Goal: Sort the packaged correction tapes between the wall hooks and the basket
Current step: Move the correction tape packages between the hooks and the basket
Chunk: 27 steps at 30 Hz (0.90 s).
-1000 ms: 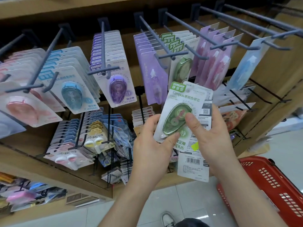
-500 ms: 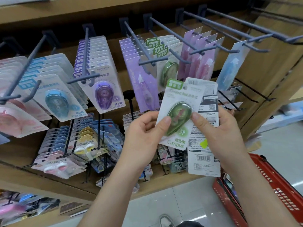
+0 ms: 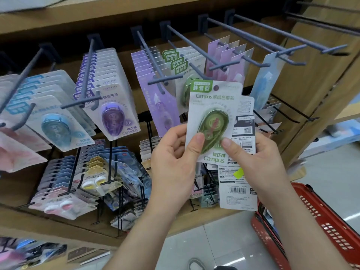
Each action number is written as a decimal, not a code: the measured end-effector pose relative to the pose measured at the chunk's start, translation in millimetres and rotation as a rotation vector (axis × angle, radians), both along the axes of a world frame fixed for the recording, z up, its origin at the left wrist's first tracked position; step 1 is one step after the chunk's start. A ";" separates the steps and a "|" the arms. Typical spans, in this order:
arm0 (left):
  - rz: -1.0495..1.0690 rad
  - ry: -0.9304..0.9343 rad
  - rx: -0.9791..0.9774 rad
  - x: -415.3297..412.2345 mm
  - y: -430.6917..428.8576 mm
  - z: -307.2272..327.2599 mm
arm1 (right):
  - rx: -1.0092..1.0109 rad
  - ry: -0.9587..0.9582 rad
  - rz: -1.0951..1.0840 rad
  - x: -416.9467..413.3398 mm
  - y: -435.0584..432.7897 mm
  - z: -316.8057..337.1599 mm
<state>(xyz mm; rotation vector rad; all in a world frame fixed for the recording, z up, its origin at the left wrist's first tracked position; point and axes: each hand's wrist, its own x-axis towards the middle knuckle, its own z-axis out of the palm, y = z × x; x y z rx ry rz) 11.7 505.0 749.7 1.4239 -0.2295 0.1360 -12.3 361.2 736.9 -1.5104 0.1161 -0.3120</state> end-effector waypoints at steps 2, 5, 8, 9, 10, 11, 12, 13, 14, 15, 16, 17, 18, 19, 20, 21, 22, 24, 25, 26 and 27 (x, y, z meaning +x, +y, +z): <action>0.027 0.006 0.005 2.2 -0.2 1.3 | 0.007 0.005 -0.011 2.7 1.6 1.7; 0.048 0.021 0.030 7.8 -1.4 3.9 | -0.002 0.024 -0.034 7.8 1.0 4.3; 0.059 0.019 0.061 8.0 -3.1 4.4 | 0.010 0.044 -0.024 6.1 -1.9 5.8; 0.066 0.020 0.068 7.9 -3.3 4.5 | 0.012 0.051 -0.023 4.6 -2.7 5.4; 0.074 0.027 0.072 8.9 -3.5 4.6 | 0.014 0.058 -0.021 3.2 -3.2 5.2; 0.079 0.039 0.074 10.6 -3.6 5.4 | 0.015 0.062 -0.019 2.3 -4.2 4.7; 0.081 0.051 0.077 13.7 -3.6 5.9 | 0.015 0.067 -0.020 2.0 -4.9 4.3; 0.084 0.062 0.079 17.0 -3.7 6.8 | 0.014 0.071 -0.023 1.8 -5.9 3.5; 0.093 0.066 0.088 20.7 -3.7 7.7 | 0.016 0.077 -0.031 1.7 -6.6 2.6; 0.109 0.059 0.108 24.5 -3.9 8.9 | 0.025 0.084 -0.047 1.7 -7.9 1.0; 0.130 0.046 0.136 28.4 -4.6 9.7 | 0.043 0.096 -0.070 1.2 -9.5 -0.3; 0.151 0.036 0.163 32.3 -5.3 9.8 | 0.065 0.106 -0.093 0.9 -11.6 -1.8; 0.168 0.035 0.181 35.9 -6.5 9.6 | 0.089 0.111 -0.111 0.5 -13.5 -2.4; 0.182 0.041 0.188 39.6 -7.8 9.3 | 0.110 0.111 -0.125 0.2 -15.7 -3.0; 0.195 0.047 0.193 43.6 -9.5 8.3 | 0.123 0.105 -0.138 -0.5 -17.8 -2.8; 0.210 0.049 0.202 47.1 -11.3 7.9 | 0.125 0.095 -0.148 -1.2 -19.8 -2.4; 0.225 0.052 0.217 51.2 -13.2 6.6 | 0.119 0.082 -0.154 -1.8 -21.3 -1.7; 0.253 0.081 0.203 57.3 -16.9 6.1 | 0.111 0.050 -0.156 -2.8 -22.3 -0.8; 0.260 0.111 0.164 59.7 -18.0 6.0 | 0.111 0.035 -0.150 -3.4 -21.7 -0.9; 0.256 0.148 0.113 61.1 -18.3 6.3 | 0.115 0.026 -0.142 -4.0 -20.2 -1.2; 0.240 0.194 0.074 61.7 -17.4 5.0 | 0.125 0.020 -0.135 -4.6 -18.4 -2.0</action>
